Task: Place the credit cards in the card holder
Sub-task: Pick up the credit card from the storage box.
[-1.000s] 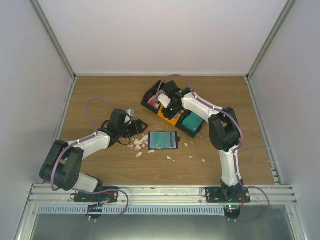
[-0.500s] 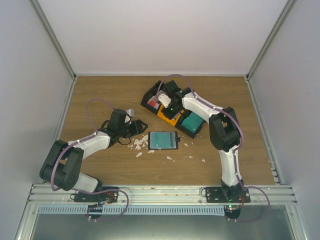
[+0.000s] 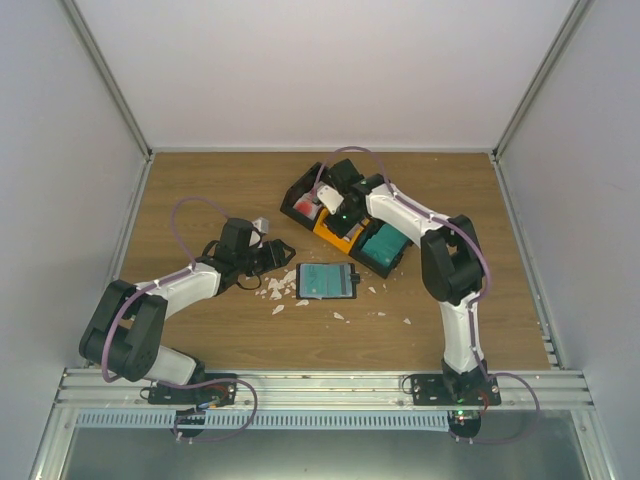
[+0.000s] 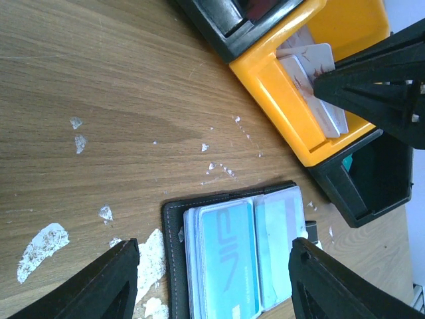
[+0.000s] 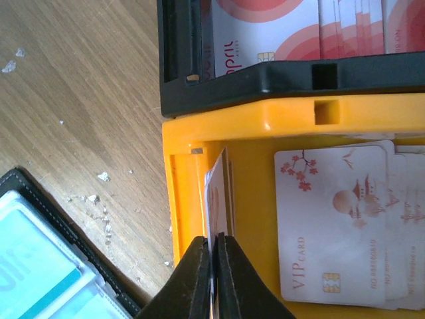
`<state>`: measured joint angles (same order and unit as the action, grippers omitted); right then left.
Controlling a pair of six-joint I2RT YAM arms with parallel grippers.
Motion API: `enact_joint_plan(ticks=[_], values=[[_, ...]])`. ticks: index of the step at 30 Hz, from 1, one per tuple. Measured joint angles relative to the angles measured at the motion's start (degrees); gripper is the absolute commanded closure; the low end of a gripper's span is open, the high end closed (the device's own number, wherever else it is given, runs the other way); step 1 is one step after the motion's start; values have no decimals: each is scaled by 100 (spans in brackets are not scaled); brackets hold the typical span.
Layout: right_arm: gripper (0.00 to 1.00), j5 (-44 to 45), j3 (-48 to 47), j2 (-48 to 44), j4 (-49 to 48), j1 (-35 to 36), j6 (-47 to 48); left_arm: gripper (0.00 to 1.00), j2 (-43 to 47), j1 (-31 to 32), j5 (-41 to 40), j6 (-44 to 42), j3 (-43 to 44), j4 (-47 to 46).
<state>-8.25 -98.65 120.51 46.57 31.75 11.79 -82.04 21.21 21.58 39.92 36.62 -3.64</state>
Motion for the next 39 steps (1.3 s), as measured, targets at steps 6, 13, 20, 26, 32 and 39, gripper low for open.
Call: enact_joint_plan(ticks=[6, 13, 20, 26, 32, 39], values=[[100, 2, 50, -203, 7, -4, -9, 36, 2, 0, 0, -4, -37, -15], [99, 94, 74, -494, -39, 4, -35, 34, 94, 0, 20, -7, -127, -68], [99, 452, 387, -1126, -452, 7, -306, 21, 461, 0, 177, -26, -295, -304], [99, -240, 1449, -2481, -1342, 7, -890, 7, 1134, 0, 463, -26, -516, -612], [100, -1808, 2935, -3624, -2787, 7, -2035, 6, 1871, 0, 901, 11, -815, -992], [100, -3392, 4553, -3965, -4863, 11, -3768, 30, 2647, 0, 1434, 164, -1248, -1513]])
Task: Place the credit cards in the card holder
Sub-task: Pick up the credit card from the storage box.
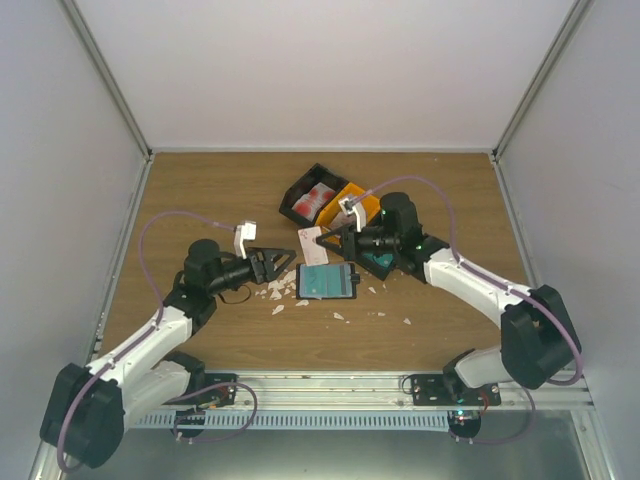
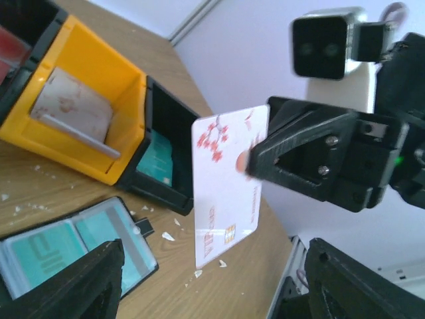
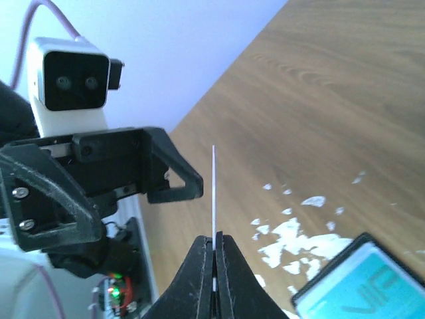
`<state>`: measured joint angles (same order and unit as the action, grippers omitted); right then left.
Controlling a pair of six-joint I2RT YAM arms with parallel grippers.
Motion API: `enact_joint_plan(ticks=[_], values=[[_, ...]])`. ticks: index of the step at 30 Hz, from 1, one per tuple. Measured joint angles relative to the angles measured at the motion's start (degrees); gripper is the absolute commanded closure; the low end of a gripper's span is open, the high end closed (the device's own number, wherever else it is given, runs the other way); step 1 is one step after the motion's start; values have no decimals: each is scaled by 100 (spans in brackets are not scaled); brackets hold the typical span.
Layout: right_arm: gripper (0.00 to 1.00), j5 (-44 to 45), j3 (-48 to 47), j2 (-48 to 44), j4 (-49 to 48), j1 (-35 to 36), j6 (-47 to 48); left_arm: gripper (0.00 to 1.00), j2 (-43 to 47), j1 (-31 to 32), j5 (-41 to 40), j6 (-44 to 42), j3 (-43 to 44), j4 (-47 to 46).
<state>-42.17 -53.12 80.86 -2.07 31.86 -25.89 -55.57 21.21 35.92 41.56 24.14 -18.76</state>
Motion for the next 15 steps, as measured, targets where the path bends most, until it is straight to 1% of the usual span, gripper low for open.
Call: enact_joint_plan(ticks=[1, 2, 8, 11, 15], values=[[100, -199, 229, -7, -391, 2, -308, 32, 68, 0, 57, 39, -37, -70], [100, -280, 310, -11, -544, 2, -448, 34, 98, 0, 98, 79, -57, -116], [99, -817, 592, -11, -1827, 52, -1414, 38, 55, 0, 306, 249, -127, -332], [100, -977, 601, -9, -2260, 83, -1716, 46, -44, 0, 417, 310, -127, -424], [99, -1088, 601, 90, -2610, 138, -1928, 62, -107, 0, 599, 407, -127, -579]])
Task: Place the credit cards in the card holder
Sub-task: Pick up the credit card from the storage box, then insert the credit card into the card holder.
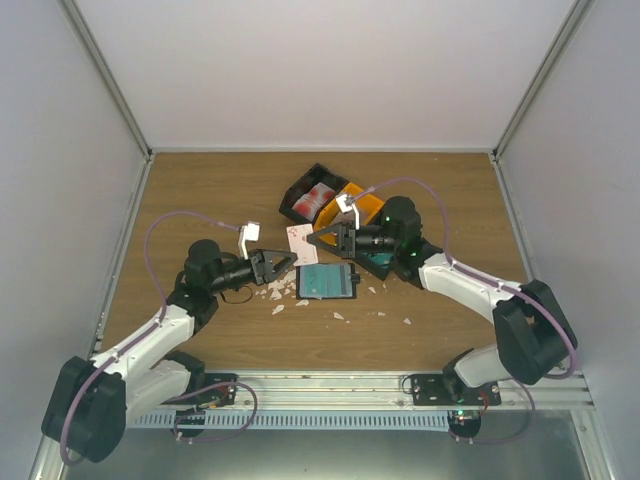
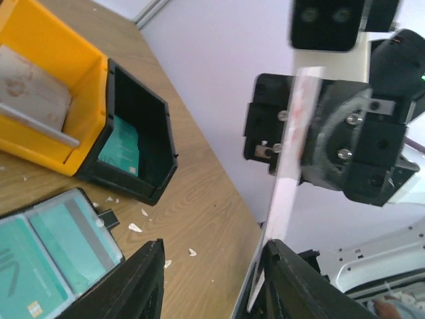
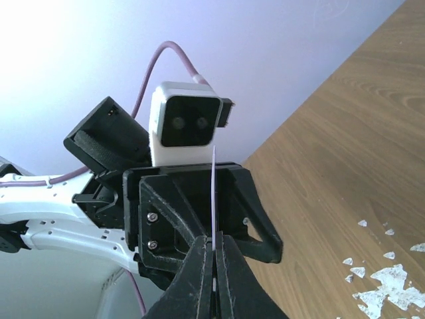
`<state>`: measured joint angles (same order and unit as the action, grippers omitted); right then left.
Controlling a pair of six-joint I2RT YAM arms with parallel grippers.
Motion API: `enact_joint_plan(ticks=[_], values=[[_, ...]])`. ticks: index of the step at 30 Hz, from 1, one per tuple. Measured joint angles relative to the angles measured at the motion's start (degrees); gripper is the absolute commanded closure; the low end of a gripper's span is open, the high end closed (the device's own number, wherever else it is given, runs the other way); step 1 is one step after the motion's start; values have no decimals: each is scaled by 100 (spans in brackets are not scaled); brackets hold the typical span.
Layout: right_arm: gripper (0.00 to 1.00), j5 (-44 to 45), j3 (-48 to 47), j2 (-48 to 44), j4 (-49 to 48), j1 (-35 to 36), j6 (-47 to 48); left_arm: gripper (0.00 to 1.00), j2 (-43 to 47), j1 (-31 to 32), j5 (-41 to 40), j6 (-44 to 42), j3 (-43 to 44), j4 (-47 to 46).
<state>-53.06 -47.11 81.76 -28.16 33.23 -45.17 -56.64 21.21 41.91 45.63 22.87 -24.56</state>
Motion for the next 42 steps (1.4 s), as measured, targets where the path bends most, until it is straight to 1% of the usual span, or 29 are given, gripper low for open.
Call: enact_joint_plan(ticks=[4, 6, 7, 8, 9, 10, 12, 13, 15, 17, 21, 25, 27, 32, 37, 42], values=[[99, -50, 33, 190, -155, 35, -136, 78, -31, 0, 120, 17, 0, -168], [99, -94, 59, 238, -186, 46, -188, 89, -55, 0, 166, 28, 0, -197], [98, -96, 70, 254, -195, 50, -190, 96, -70, 0, 181, 44, 0, -210], [96, -96, 83, 256, -197, 50, -201, 100, -87, 2, 214, 11, 0, -234], [91, -92, 98, 256, -205, 50, -205, 100, -103, 2, 243, 9, 0, -262], [81, -66, 116, 256, -195, 44, -197, 100, -107, 2, 282, 24, 0, -284], [68, 39, 127, 258, -52, 17, -138, 100, -111, 7, 328, -24, 4, -341], [64, 103, 122, 249, 70, 22, -52, 100, -131, 7, 317, -44, 4, -321], [60, 400, 98, 197, 503, 44, 208, 100, -199, 7, 205, -111, 7, -225], [59, 979, 61, 83, 1150, 57, 535, 100, -326, 7, 39, -201, 24, 20], [61, 2496, 2, -140, 2461, 131, 1027, 100, -754, 13, -227, -321, 44, 404], [66, 3884, -4, -151, 3545, 531, 1215, 100, -1331, 96, -374, -337, 50, 568], [67, 4404, -4, -61, 3947, 752, 1220, 100, -1631, 223, -411, -299, 66, 564], [68, 5252, -4, 398, 4527, 944, 1187, 100, -2306, 420, -474, -160, 170, 448], [60, 5851, -48, 697, 4804, 916, 1134, 100, -2883, 619, -518, -4, 380, 238], [57, 6111, -223, 872, 4824, 713, 1108, 100, -3348, 745, -514, 131, 562, 37]])
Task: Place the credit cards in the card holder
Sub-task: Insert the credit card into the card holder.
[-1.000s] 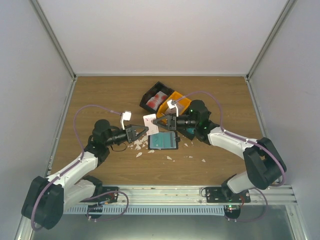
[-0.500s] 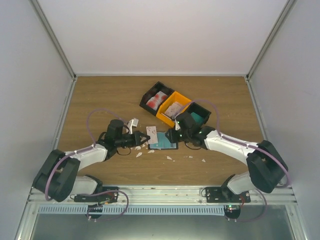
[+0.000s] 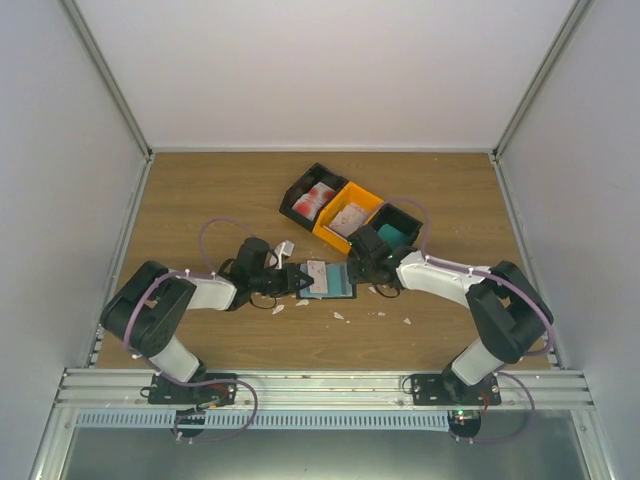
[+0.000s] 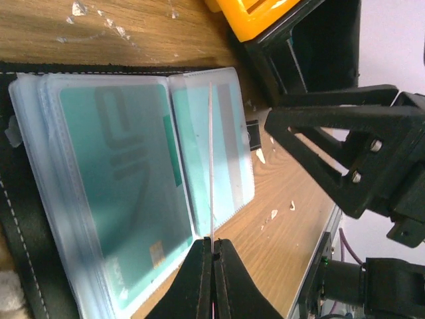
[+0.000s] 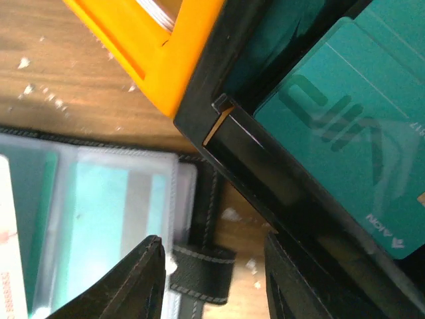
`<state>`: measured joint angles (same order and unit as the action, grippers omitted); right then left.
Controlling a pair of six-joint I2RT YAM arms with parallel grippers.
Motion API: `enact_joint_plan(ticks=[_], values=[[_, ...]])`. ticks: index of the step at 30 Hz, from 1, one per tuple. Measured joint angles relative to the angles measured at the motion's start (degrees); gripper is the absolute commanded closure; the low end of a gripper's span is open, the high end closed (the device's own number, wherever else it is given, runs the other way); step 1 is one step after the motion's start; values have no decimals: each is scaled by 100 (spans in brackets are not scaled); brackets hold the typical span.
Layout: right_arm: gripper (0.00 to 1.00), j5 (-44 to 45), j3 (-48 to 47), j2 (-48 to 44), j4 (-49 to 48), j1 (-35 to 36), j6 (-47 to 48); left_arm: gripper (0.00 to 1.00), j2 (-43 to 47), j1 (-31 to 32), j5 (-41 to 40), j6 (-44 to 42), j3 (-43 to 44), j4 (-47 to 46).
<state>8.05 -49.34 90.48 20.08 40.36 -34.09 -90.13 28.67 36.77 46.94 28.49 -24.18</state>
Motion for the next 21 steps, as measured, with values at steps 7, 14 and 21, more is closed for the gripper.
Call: enact_joint_plan(ticks=[7, 14, 21], values=[[53, 153, -129, 247, -48, -306, 22, 100, -378, 50, 2, 164, 66, -212], [47, -356, -28, 129, -339, -299, 140, 100, -595, 127, 24, 334, 68, -422], [48, -815, 247, 129, -474, -219, 190, 100, -802, 127, 22, 413, 205, -516]])
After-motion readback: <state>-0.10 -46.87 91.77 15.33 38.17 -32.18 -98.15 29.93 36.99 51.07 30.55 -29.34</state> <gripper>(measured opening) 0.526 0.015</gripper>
